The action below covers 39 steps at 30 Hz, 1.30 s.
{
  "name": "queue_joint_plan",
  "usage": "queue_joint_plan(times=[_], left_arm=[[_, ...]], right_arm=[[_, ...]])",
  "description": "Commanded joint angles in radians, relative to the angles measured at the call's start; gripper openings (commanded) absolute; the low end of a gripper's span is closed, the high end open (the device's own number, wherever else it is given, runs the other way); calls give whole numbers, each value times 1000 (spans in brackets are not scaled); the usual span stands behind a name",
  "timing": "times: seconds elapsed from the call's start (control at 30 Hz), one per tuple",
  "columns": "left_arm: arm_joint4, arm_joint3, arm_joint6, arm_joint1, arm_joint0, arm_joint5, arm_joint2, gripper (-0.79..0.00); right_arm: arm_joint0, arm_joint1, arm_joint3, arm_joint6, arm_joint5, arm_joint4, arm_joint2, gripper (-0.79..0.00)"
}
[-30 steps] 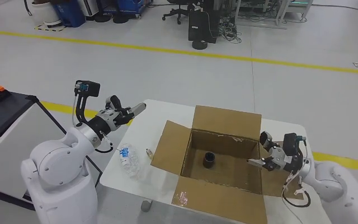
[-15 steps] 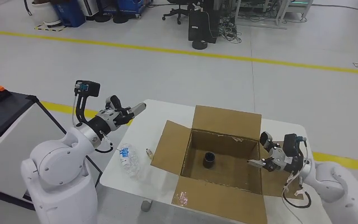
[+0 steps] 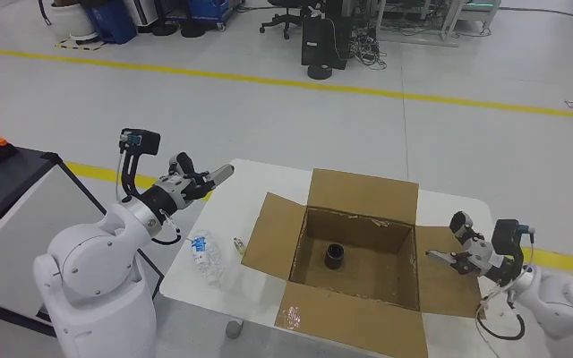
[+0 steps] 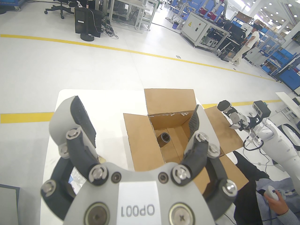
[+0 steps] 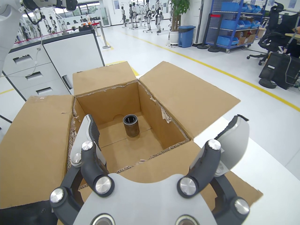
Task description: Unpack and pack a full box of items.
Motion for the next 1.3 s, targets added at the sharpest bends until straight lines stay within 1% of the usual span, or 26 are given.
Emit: queue_joint_plan(times=[0.0, 0.17, 1.27], left_arm=[[0, 0, 0, 0, 0, 0, 0, 0], [0, 0, 0, 0, 0, 0, 0, 0], [0, 0, 0, 0, 0, 0, 0, 0]], right_arm=[[-14, 3, 8, -3, 0, -1, 18, 0], [-44, 11, -14, -22, 0, -13, 42, 0], [-44, 11, -14, -22, 0, -13, 42, 0]])
